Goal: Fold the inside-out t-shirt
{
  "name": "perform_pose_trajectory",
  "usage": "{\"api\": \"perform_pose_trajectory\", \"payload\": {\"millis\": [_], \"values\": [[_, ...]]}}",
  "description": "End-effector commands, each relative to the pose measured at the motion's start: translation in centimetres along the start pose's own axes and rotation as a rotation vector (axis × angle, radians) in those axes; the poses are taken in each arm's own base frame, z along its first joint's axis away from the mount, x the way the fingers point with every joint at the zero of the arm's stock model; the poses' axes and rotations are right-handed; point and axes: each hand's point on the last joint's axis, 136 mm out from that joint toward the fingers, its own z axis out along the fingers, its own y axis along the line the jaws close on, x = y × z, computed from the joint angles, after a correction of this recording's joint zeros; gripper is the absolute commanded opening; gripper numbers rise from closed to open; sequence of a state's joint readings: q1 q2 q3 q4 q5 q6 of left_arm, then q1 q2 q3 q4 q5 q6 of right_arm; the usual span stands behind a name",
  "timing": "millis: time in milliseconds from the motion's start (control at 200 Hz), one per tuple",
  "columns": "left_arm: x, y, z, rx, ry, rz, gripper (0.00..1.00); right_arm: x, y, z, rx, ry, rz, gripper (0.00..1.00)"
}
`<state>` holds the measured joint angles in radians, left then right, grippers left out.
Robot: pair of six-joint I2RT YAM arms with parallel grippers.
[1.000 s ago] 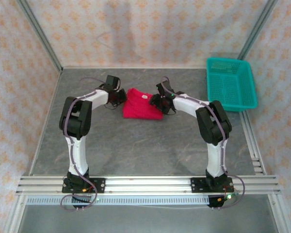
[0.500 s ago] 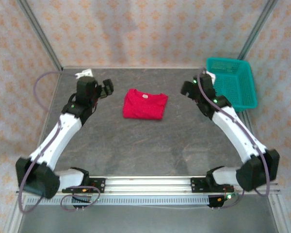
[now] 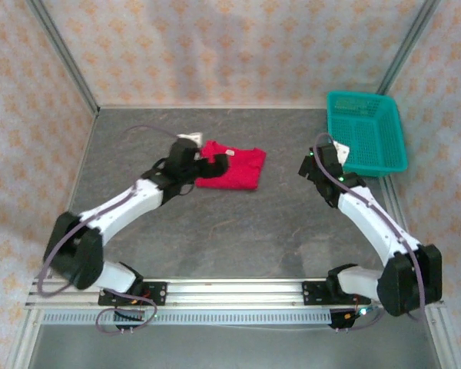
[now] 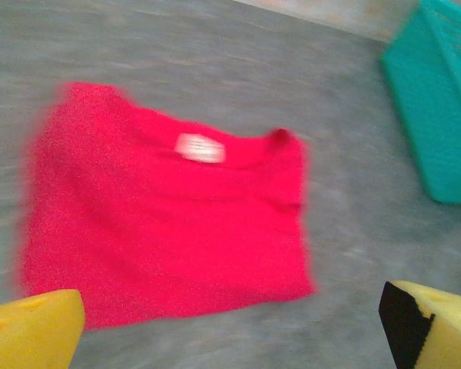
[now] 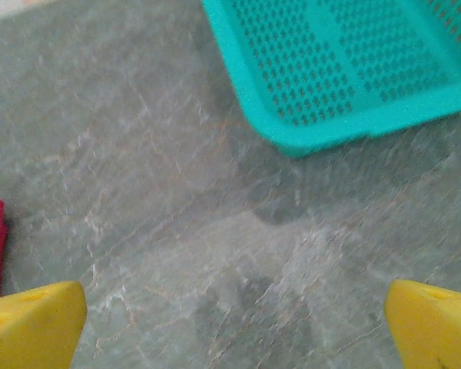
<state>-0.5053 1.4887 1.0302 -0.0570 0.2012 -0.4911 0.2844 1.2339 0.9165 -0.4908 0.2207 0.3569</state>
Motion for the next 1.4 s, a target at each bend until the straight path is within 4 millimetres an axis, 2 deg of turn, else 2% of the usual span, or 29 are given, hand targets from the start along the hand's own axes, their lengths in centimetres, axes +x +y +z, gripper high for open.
{"api": "perform_pose_trajectory", "payload": {"millis": [0,80,195,210,275,360,480,701,826,891,961,1026,1141,1206,1251,1286,1351,1376,1396], "values": [[1.3,-2.8,4.6,0.098,0.093,-0.099,1.0,0.8,0.7,0.3,-0.019,0.077,0.029,0.99],[2.3,-2.5,7.5,0.086,0.137,-0.141,1.0,0.8,1.1,0.3,-0.027,0.09,0.029,0.99],[2.8,-0.4,10.6,0.021,0.166,-0.156,1.0,1.0,1.3,0.2,-0.044,0.098,0.035,0.99],[3.6,0.5,11.6,0.001,0.189,-0.166,1.0,1.0,1.3,0.2,-0.047,0.099,0.037,0.99],[4.1,3.4,13.5,-0.044,0.213,-0.226,1.0,1.4,1.5,0.3,-0.061,0.107,0.044,0.99],[4.7,7.6,14.8,-0.086,0.249,-0.299,1.0,2.3,1.5,0.5,-0.071,0.131,0.053,0.99],[4.6,14.1,13.9,-0.201,0.277,-0.344,1.0,3.6,1.5,1.1,-0.078,0.167,0.055,0.99],[1.3,25.0,10.0,-0.362,0.248,-0.45,1.0,5.0,1.9,2.3,-0.081,0.216,0.063,0.99],[-0.6,30.5,8.5,-0.43,0.185,-0.546,1.0,5.2,1.9,2.7,-0.062,0.234,0.045,0.99],[-0.9,32.4,8.3,-0.446,0.168,-0.593,1.0,5.2,1.8,2.7,-0.054,0.237,0.034,0.99],[-1.8,32.6,8.8,-0.401,0.151,-0.613,1.0,5.0,1.6,2.6,-0.044,0.23,0.02,0.99],[-2.6,31.8,8.9,-0.385,0.152,-0.589,1.0,4.5,1.4,2.3,-0.041,0.213,0.006,0.99],[-4.9,29.4,7.4,-0.357,0.102,-0.52,1.0,1.8,0.8,1.2,-0.01,0.113,-0.016,0.99],[-6.9,27.4,5.1,-0.364,0.047,-0.437,1.0,-0.3,0.1,0.3,0.026,0.023,-0.015,0.99],[-7.5,26.3,3.5,-0.394,0.02,-0.384,1.0,-1.6,-0.4,-0.2,0.046,-0.039,-0.021,0.99],[-8.7,24.8,1.4,-0.418,-0.023,-0.323,1.0,-2.3,-0.5,-0.5,0.048,-0.084,-0.033,0.99],[-9.5,22.7,-1.8,-0.477,-0.071,-0.215,1.0,-3.3,-0.8,-1.0,0.043,-0.161,-0.047,0.99],[-9.5,22.3,-3.0,-0.513,-0.096,-0.188,1.0,-3.2,-1.1,-0.7,0.055,-0.179,-0.056,0.99],[-9.5,21.9,-3.8,-0.537,-0.115,-0.168,1.0,-3.6,-1.5,-1.2,0.058,-0.217,-0.051,0.99]]}}
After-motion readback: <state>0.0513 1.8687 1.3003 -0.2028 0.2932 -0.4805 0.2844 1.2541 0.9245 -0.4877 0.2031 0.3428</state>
